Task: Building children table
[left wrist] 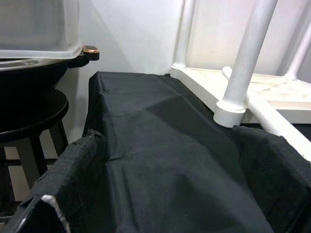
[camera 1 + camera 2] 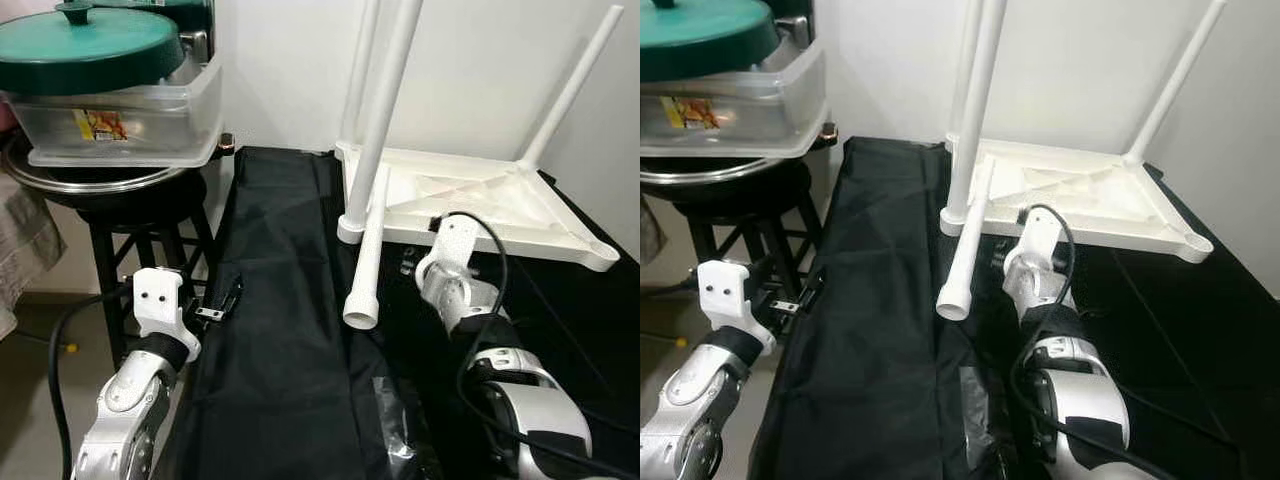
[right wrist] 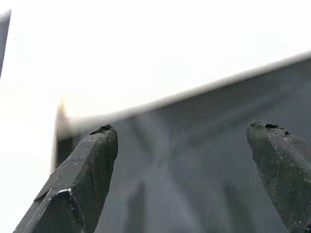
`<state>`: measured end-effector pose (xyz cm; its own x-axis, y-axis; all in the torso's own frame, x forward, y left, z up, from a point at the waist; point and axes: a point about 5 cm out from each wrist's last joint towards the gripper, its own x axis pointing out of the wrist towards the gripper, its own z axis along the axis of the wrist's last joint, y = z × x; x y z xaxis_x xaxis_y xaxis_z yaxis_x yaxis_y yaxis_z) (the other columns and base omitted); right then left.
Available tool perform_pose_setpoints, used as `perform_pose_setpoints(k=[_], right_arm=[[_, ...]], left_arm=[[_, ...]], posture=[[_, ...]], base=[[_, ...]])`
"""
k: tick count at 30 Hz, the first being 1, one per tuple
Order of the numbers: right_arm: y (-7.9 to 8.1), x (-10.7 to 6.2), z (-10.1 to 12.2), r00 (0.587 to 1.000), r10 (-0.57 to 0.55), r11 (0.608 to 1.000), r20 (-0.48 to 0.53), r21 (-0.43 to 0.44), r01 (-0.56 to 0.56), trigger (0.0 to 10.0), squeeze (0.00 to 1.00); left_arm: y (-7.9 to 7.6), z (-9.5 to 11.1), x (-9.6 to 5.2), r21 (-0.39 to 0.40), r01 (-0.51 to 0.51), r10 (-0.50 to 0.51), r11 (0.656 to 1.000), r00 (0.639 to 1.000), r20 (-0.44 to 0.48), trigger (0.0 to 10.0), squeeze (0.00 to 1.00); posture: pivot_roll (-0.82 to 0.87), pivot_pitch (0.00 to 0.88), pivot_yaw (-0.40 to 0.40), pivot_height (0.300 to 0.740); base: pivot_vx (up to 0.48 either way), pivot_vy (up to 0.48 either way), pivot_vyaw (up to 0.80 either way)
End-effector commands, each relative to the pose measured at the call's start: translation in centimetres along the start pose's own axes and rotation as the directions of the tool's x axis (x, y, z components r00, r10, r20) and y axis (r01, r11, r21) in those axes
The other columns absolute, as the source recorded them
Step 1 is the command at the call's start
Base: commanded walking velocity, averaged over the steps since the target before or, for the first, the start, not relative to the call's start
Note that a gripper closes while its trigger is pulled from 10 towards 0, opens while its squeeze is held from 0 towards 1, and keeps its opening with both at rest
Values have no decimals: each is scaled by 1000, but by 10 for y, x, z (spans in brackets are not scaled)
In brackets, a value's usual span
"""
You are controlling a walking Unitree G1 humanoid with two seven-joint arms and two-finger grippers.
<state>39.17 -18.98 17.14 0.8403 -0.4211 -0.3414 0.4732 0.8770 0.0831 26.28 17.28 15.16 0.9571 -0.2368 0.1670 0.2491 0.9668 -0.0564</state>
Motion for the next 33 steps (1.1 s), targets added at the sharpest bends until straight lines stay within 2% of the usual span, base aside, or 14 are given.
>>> perform_pose_setpoints(k=[1,4,6,7,13,15,16,19,21,25,27,29,33], right_arm=[[5,-7,27,991,-12,998,136,61,3,10000,0],[13,-10,32,985,44,996,165,64,-55,10000,0],[25,-11,31,977,134,989,164,47,-143,10000,0],[33,-11,26,975,171,984,141,31,-177,10000,0],[46,-12,14,961,265,964,79,-7,-265,10000,0],[53,-12,1,955,297,955,15,-9,-297,10000,0],[53,-12,1,955,297,955,15,-9,-297,10000,0],[50,-9,-19,960,271,962,-77,-4,-272,10000,0],[49,-8,-22,959,268,963,-90,4,-269,10000,0],[52,-10,-47,912,361,932,-196,45,-359,10000,0],[52,-10,-51,903,373,927,-214,43,-372,10000,0],[46,-8,-59,907,341,938,-246,26,-346,10000,0],[34,-6,-74,907,263,965,-330,66,-256,10000,0]], left_arm=[[-2,0,-1,3,17,-17,1000,1000,-4,10000,0],[-1,0,-1,3,18,-18,1000,1000,-4,10000,0],[-2,0,-1,3,20,-20,1000,1000,-4,10000,0],[-2,0,-1,3,19,-19,1000,1000,-5,10000,0],[-1,-1,-1,3,15,-15,1000,1000,-6,10000,0],[-1,-1,-2,4,12,-12,1000,1000,-8,10000,0],[-1,-1,-2,4,12,-12,1000,1000,-8,10000,0],[1,-1,-2,8,8,-8,1000,1000,-10,10000,0],[1,-1,-2,9,7,-7,1000,1000,-10,10000,0],[0,-1,-1,9,9,-9,1000,1000,-12,10000,0],[0,-1,-1,9,10,-10,1000,1000,-12,10000,0],[0,-1,-1,11,10,-9,1000,1000,-11,10000,0],[2,-1,-2,14,4,-4,1000,1000,-15,10000,0]], posture=[[86,0,-101,740],[86,0,-101,740],[86,0,-101,740],[92,0,-107,740],[98,0,-112,740],[105,0,-117,740],[105,0,-117,740],[108,0,-119,740],[108,0,-119,740],[109,0,-118,740],[113,0,-122,740],[116,0,-124,740],[114,0,-122,740]], base=[[0,0,0],[0,0,0],[0,0,0],[0,0,0],[0,0,0],[0,0,0],[0,0,0],[0,0,0],[0,0,0],[0,0,0],[0,0,0],[0,0,0],[0,0,0]])
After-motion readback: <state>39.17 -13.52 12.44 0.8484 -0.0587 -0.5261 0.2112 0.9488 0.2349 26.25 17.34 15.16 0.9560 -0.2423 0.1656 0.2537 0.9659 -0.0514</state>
